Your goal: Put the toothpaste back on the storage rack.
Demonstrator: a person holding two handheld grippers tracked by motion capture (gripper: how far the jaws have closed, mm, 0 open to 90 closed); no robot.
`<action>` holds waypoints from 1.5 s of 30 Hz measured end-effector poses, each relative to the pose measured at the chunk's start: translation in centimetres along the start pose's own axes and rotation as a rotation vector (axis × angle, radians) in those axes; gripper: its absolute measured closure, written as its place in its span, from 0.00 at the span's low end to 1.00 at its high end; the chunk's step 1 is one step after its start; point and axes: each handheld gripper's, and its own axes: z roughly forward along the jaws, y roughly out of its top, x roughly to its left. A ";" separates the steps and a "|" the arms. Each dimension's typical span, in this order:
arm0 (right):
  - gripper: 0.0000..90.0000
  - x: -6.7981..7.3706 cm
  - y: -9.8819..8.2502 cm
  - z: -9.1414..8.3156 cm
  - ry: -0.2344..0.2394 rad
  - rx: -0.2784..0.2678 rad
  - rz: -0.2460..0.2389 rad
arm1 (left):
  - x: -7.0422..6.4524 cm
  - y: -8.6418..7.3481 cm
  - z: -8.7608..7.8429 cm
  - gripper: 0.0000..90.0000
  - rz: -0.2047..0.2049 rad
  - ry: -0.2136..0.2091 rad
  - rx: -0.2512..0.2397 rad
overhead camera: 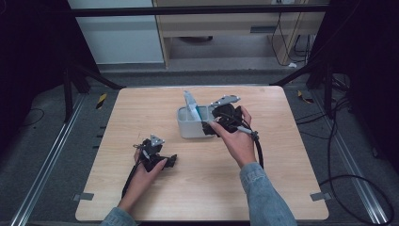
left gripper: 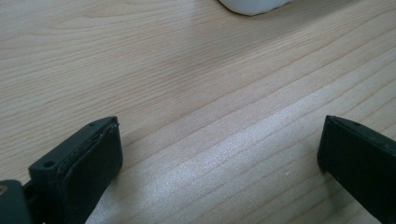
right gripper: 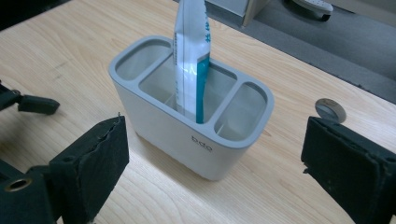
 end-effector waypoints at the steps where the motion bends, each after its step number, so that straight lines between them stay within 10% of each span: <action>1: 0.09 0.0 -0.1 -0.1 0.003 -0.001 -0.003 | 0.0 0.0 0.0 0.00 0.000 0.000 0.000; 29: 0.13 -1.7 -5.4 -2.0 -0.057 -0.041 -0.064 | 0.0 0.0 0.0 0.00 0.001 -0.001 0.003; 45: 0.10 -5.4 -10.3 -2.4 -0.103 -0.004 0.003 | 0.0 0.0 0.0 0.00 0.000 -0.001 0.003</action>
